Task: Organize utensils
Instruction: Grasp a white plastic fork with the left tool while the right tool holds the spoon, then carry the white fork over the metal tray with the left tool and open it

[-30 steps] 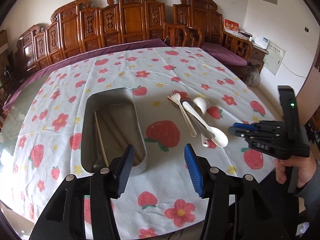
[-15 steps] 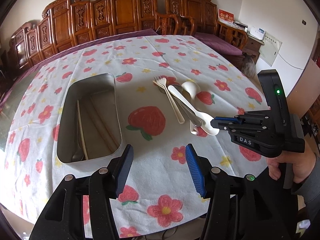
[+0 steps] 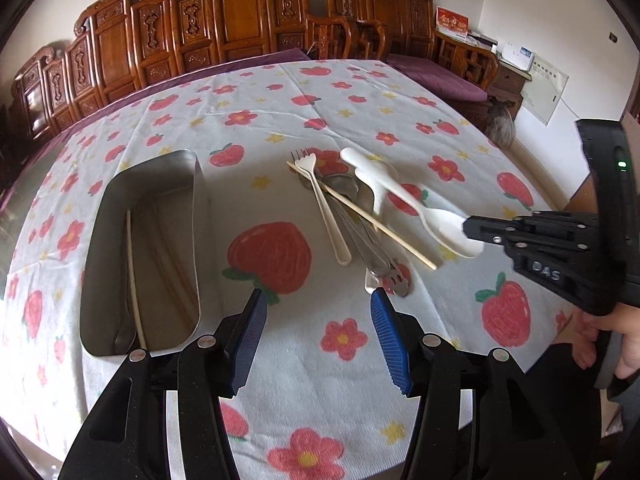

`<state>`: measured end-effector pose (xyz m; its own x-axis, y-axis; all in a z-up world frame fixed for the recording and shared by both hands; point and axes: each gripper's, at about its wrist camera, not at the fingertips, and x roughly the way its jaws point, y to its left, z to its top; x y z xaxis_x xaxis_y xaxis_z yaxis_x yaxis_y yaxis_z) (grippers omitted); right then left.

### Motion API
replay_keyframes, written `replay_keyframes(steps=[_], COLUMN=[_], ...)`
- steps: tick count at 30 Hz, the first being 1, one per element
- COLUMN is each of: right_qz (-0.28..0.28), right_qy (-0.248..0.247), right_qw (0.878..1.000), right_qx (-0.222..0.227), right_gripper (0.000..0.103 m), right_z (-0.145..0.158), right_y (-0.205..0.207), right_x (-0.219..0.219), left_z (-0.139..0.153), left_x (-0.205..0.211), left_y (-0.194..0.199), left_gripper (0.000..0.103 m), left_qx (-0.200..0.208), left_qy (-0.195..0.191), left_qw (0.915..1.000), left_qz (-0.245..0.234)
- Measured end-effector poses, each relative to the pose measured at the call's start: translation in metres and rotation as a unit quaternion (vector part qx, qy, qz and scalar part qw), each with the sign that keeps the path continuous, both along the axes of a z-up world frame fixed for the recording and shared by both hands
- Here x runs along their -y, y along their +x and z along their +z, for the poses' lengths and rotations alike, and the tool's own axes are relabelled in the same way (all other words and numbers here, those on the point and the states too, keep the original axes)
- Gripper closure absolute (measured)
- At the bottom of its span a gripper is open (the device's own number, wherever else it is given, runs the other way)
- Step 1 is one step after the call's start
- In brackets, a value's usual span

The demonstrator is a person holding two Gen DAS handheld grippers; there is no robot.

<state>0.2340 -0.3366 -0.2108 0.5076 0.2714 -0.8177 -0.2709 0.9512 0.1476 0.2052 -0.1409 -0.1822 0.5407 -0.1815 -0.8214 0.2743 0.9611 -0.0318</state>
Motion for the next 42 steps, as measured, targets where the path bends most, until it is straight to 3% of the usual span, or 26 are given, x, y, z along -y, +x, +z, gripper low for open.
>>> replay_keyframes(steps=[9, 16, 23, 26, 28, 29, 42], right_qz=[-0.022, -0.034, -0.037, -0.035, -0.035, -0.033, -0.026], right_qy=[0.016, 0.024, 0.028, 0.029, 0.031, 0.03, 0.028], right_qw=[1.0, 0.999, 0.999, 0.999, 0.999, 0.999, 0.999], right_qx=[-0.006, -0.012, -0.019, -0.02, -0.02, -0.019, 0.004], right_gripper=[0.1, 0.1, 0.1, 0.1, 0.1, 0.1, 0.1], right_z=[-0.004, -0.008, -0.013, -0.013, -0.012, -0.012, 0.009], right_y=[0.006, 0.009, 0.011, 0.011, 0.011, 0.011, 0.007], right_x=[0.017, 0.028, 0.031, 0.029, 0.029, 0.029, 0.023], left_z=[-0.018, -0.031, -0.053, -0.058, -0.06, -0.061, -0.024], left_x=[0.023, 0.035, 0.034, 0.029, 0.025, 0.025, 0.021], left_y=[0.046, 0.078, 0.104, 0.11, 0.113, 0.114, 0.088], left_gripper=[0.052, 0.068, 0.072, 0.081, 0.094, 0.094, 0.095], left_qx=[-0.005, -0.02, -0.059, -0.074, -0.079, -0.08, -0.045], left_qy=[0.024, 0.026, 0.008, -0.008, -0.021, -0.024, 0.011], left_qw=[0.9996, 0.9994, 0.9977, 0.9961, 0.9951, 0.995, 0.9985], left_qz=[0.01, 0.015, 0.033, 0.047, 0.055, 0.055, 0.03])
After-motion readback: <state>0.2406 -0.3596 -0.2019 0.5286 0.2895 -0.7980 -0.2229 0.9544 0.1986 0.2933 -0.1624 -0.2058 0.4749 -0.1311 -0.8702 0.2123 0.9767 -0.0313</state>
